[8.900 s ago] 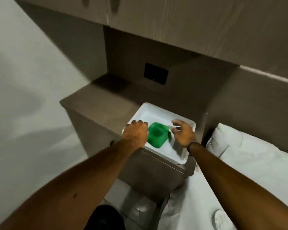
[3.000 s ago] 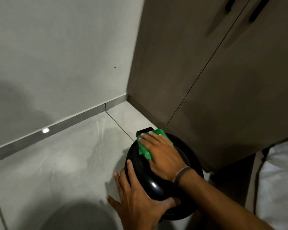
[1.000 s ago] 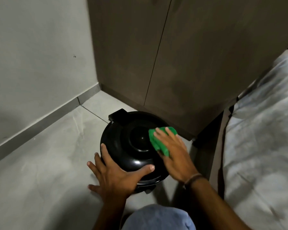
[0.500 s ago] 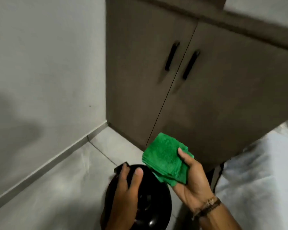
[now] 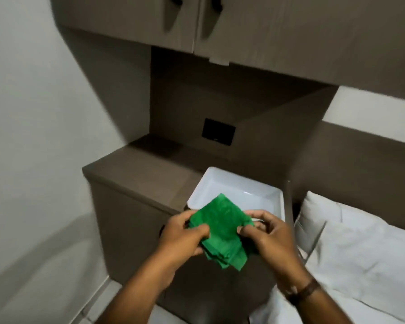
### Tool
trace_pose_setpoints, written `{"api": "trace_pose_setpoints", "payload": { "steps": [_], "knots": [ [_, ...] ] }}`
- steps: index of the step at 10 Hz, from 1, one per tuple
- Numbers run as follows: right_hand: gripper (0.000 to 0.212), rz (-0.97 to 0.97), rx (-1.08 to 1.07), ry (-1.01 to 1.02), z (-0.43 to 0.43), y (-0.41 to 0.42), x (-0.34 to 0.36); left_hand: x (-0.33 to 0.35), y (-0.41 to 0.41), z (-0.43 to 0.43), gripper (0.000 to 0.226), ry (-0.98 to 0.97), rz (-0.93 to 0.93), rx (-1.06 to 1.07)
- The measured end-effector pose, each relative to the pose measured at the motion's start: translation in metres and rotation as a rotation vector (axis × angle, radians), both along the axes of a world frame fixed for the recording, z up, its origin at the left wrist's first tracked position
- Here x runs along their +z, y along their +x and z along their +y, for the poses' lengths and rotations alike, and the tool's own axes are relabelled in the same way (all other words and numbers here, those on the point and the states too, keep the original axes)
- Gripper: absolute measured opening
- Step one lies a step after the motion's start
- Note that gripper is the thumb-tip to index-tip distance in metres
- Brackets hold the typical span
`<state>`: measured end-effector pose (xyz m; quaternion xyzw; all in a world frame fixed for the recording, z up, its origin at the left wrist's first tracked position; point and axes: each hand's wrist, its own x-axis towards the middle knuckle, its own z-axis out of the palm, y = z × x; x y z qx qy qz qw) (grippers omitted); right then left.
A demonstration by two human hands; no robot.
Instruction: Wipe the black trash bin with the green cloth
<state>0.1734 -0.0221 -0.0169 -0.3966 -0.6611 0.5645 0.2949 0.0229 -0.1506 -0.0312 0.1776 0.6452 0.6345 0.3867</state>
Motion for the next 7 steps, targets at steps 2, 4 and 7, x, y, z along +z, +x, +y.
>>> {"api": "trace_pose_setpoints", "payload": {
  "steps": [2,4,7],
  "knots": [
    [0.012,-0.309,-0.164,-0.079,0.133,-0.038,0.034,0.050,-0.038,0.150,0.043,-0.229,0.256,-0.084],
    [0.017,-0.727,-0.089,-0.065,0.195,-0.071,-0.005,-0.003,-0.061,0.232,0.048,-0.570,0.467,-0.158],
    [0.047,-1.027,-0.077,0.227,0.196,-0.070,-0.017,-0.003,-0.037,0.243,0.056,-0.825,1.133,-0.185]
  ]
}}
